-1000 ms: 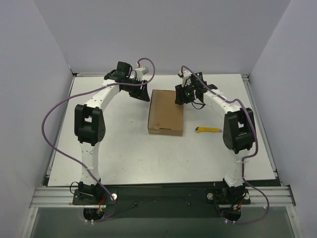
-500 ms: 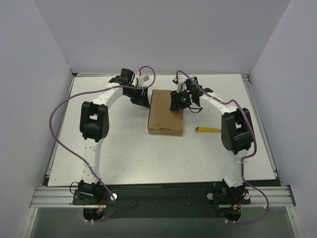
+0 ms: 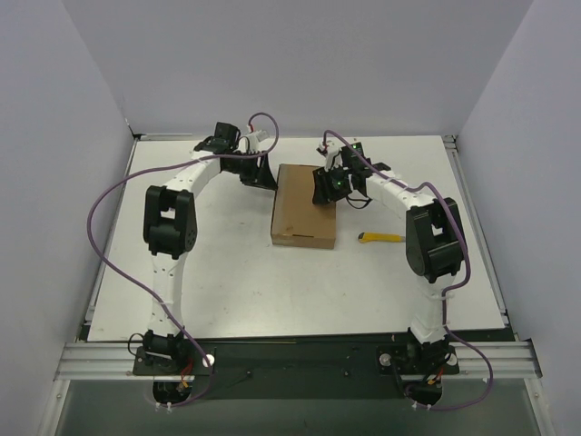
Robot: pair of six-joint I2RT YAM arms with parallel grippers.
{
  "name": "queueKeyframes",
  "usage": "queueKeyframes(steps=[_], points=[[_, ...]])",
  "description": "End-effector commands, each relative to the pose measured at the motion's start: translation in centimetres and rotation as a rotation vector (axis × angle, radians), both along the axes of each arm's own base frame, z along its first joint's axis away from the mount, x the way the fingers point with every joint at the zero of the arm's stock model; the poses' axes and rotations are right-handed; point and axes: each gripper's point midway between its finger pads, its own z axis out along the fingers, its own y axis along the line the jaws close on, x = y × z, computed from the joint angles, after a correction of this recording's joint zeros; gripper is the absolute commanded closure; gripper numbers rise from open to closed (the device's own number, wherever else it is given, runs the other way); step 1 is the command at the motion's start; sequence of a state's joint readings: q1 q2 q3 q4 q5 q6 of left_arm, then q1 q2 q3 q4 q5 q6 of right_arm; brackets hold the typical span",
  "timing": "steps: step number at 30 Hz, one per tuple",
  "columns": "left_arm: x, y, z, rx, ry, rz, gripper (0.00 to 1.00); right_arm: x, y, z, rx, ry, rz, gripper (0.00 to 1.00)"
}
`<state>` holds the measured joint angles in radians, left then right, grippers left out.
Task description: Unpack the express box
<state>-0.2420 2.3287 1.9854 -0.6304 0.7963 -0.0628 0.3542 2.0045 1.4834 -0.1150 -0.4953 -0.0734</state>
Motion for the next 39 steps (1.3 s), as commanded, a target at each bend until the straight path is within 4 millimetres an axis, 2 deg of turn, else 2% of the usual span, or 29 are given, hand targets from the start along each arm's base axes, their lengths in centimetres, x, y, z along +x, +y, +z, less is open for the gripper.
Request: queueKeyframes(steps=[1,7,15,27,35,38,39], points=[[1.0,-0.9,2.3,-0.035,-0.075,-0.02,0.46,-0.8,-0.6,0.1,-0.022,0.005,0.003,0.61],[0.8,-0.6,-0.5,0.037,-0.038,-0.003,0.47,-0.9,-0.6,0.0,-0.028,0.004,0.003,0.61],[0.6,0.0,-2.2,0.065,-0.024,-0.016,0.53,-0.8,-0.8,-0.2,-0.038,0.005,0.002,0.61],[0.0,2.4,-4.0,0.042,0.056,0.019,0.54,-0.9,-1.0,-0.6,-0.054,0.008,0.002,0.61],[-0.1,3.2,-5.3,0.117,0.051,0.024,0.54,-0.9,-1.1,-0.9,-0.061,0.008,0.005,0.61],[0.2,3.3,-4.5,0.088,0.044,0.031,0.53,-1.0,-1.2,-0.9,-0.066,0.006,0.007,0.61],[-0.2,2.4,-3.0,0.003,0.041,-0.009,0.51,-1.0,-1.2,-0.9,-0.066,0.004,0.008,0.61]])
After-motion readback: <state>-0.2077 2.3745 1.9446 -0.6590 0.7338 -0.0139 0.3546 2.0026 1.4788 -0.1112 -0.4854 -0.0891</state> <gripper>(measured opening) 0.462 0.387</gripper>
